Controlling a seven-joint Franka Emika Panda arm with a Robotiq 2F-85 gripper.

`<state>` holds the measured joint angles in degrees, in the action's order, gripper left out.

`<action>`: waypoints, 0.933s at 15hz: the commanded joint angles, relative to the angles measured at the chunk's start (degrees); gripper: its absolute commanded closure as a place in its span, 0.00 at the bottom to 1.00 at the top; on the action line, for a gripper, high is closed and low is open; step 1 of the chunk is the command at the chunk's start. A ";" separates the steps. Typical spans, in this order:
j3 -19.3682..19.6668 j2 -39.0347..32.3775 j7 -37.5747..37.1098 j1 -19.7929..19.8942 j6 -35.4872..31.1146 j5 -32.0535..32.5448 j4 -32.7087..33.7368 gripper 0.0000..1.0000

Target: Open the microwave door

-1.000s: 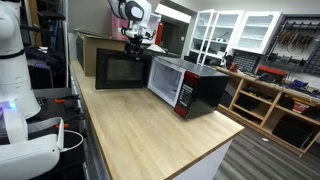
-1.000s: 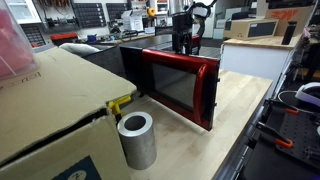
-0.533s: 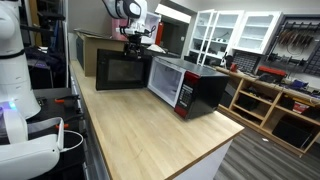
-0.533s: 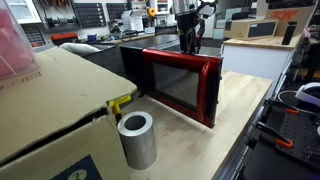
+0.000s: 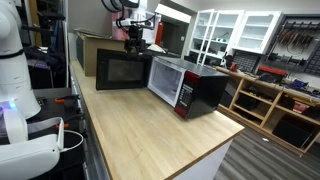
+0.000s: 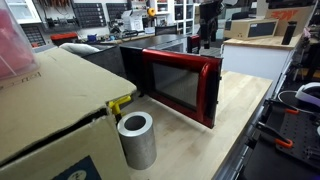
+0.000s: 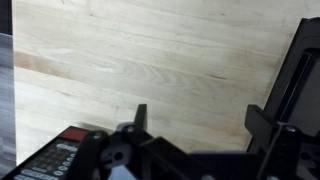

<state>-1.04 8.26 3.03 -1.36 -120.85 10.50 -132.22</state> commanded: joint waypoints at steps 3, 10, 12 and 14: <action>2.11 7.69 -0.13 2.01 3.02 -2.59 -2.49 0.00; 2.04 10.03 -0.77 2.03 5.71 -4.23 1.53 0.00; 1.95 9.94 -0.76 1.89 5.96 -4.59 2.78 0.00; 1.87 9.61 -0.80 1.66 6.73 -5.68 4.10 0.00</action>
<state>1.18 17.99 3.02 0.66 -116.96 6.63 -130.66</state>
